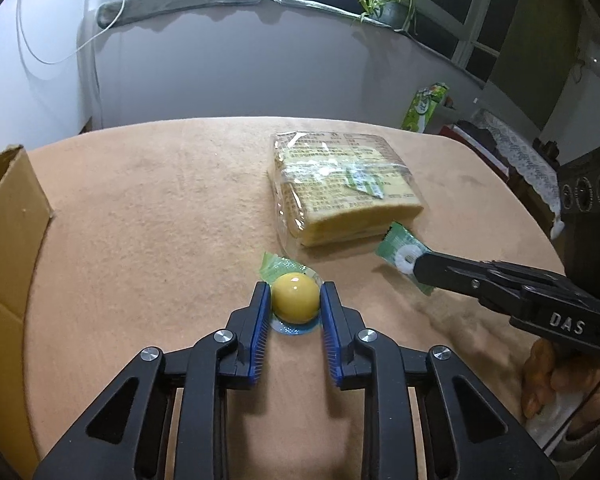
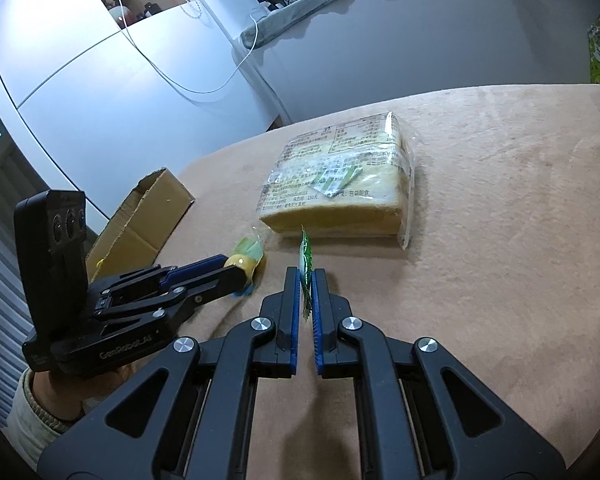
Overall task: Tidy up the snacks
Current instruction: 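Carry the yellow ball sweet toward the box with the left tool while the right carries the wrapper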
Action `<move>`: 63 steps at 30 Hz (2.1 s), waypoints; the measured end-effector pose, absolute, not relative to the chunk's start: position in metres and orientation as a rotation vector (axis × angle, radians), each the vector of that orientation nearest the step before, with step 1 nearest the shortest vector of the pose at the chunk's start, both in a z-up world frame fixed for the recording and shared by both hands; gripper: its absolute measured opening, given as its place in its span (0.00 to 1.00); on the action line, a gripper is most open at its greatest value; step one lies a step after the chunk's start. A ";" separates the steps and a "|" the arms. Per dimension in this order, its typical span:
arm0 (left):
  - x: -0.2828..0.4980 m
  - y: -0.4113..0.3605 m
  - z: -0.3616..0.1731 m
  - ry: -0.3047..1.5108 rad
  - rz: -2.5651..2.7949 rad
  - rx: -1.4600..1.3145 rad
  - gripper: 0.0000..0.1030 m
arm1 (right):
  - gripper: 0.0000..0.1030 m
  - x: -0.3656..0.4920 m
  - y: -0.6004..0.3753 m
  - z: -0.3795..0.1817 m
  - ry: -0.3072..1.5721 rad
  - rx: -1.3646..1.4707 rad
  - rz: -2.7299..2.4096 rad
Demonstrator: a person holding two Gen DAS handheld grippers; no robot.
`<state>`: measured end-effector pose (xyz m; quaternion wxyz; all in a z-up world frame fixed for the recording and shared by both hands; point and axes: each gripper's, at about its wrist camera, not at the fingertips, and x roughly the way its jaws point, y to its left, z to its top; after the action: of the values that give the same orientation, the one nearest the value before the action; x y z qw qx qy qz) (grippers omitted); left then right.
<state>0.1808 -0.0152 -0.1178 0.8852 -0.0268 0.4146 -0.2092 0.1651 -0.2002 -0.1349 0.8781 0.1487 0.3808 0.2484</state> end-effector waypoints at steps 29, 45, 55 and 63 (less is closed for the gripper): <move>0.087 0.071 -0.045 0.584 -0.395 -0.151 0.22 | 0.06 0.110 -0.144 -0.059 0.675 0.182 0.516; 0.038 0.129 -0.005 0.410 -0.273 -0.117 0.22 | 0.06 0.101 -0.051 -0.035 0.649 0.072 0.622; 0.041 0.169 -0.021 0.430 -0.188 -0.146 0.22 | 0.05 0.111 0.016 -0.034 0.646 0.022 0.729; 0.033 0.207 -0.033 0.444 -0.106 -0.190 0.22 | 0.06 0.116 0.057 -0.031 0.634 -0.005 0.796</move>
<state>0.0328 0.2074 -0.0328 0.9696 -0.0940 0.2196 -0.0526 0.1162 0.0573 -0.0306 0.8733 -0.0025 0.3035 0.3810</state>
